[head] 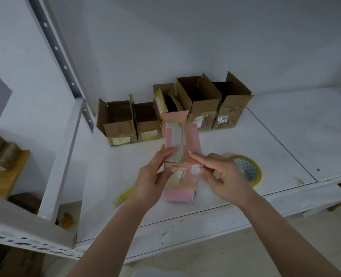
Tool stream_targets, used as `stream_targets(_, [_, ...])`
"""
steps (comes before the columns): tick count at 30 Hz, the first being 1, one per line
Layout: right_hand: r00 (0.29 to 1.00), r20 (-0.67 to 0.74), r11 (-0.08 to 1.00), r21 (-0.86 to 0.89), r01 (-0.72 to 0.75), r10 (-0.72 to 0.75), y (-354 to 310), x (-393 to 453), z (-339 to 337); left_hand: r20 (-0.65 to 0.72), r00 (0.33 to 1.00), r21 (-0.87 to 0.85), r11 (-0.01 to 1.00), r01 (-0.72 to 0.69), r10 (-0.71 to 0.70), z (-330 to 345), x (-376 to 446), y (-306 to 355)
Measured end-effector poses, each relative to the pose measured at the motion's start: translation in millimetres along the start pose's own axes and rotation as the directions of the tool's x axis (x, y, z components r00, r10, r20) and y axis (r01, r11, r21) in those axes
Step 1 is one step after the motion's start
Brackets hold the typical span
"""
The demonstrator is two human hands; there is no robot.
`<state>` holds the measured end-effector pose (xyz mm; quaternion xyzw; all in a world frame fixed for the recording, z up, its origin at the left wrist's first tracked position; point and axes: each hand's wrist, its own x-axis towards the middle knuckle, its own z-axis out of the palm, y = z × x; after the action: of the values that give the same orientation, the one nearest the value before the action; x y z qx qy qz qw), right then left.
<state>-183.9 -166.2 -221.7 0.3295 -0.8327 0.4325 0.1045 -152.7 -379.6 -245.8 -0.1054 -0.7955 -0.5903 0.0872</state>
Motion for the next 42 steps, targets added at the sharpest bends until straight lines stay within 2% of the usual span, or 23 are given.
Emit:
stream_targets(4, [0.998,-0.007,0.998,-0.040,-0.056,0.056,3,-4,0,0.072,0.997,0.006,1.000,0.004,-0.005,2,0,4])
stream_targets(9, [0.998,-0.056,0.999,-0.033,-0.037,0.036,-2,-1,14,-0.010,1.000,-0.021,0.999,0.026,-0.027,-3,1,8])
stream_targets(11, [0.998,-0.004,0.998,-0.017,-0.067,0.067,-5,0,12,0.041,0.997,-0.024,0.997,0.071,-0.070,-8,4,12])
stream_targets(13, [0.991,0.016,0.990,0.034,-0.134,0.134,-5,1,5,0.078,0.988,0.010,0.991,0.132,-0.133,-13,9,19])
stream_targets(15, [0.972,-0.079,0.974,0.081,-0.213,0.220,0,1,-5,0.023,0.984,0.139,0.975,0.171,-0.176,-14,17,29])
stream_targets(18, [0.927,-0.182,0.944,0.078,-0.320,0.329,10,-2,-14,-0.074,0.973,0.429,0.874,0.228,-0.218,0,43,49])
stream_targets(20, [0.912,-0.189,0.931,0.069,-0.359,0.365,14,-3,-15,-0.113,0.943,0.587,0.744,0.319,-0.314,19,64,60])
stream_targets(23, [0.899,-0.223,0.926,0.073,-0.370,0.376,15,-4,-11,-0.167,0.871,0.725,0.541,0.426,-0.461,46,84,68])
stream_targets(25, [0.885,-0.259,0.922,0.092,-0.376,0.387,14,-5,-12,-0.162,0.859,0.768,0.485,0.419,-0.486,52,90,68])
stream_targets(27, [0.860,-0.322,0.917,0.098,-0.387,0.397,12,-4,-22,-0.105,0.890,0.776,0.523,0.352,-0.444,50,93,68])
stream_targets(29, [0.820,-0.411,0.916,0.125,-0.381,0.398,6,0,-35,0.016,0.927,0.803,0.557,0.211,-0.374,37,95,75])
stream_targets(31, [0.776,-0.495,0.919,0.154,-0.364,0.391,0,8,-50,0.210,0.933,0.822,0.570,-0.006,-0.293,22,95,87])
stream_targets(33, [0.762,-0.528,0.925,0.157,-0.347,0.375,-4,16,-60,0.408,0.892,0.799,0.548,-0.246,-0.194,7,90,98])
stream_targets(35, [0.804,-0.459,0.926,0.181,-0.333,0.379,-8,22,-62,0.558,0.826,0.756,0.458,-0.467,-0.079,-2,86,102])
stream_targets(37, [0.868,-0.286,0.900,0.291,-0.325,0.406,-10,24,-55,0.655,0.756,0.702,0.363,-0.612,0.008,-7,84,103])
stream_targets(39, [0.889,-0.110,0.828,0.431,-0.359,0.444,-11,23,-42,0.706,0.707,0.665,0.306,-0.681,0.039,-10,84,95])
stream_targets(40, [0.886,-0.057,0.805,0.448,-0.389,0.460,-9,20,-34,0.721,0.693,0.662,0.275,-0.697,0.018,-11,83,89])
stream_targets(42, [0.872,-0.002,0.814,0.358,-0.457,0.490,-5,12,-17,0.714,0.695,0.684,0.288,-0.670,-0.081,-12,79,74])
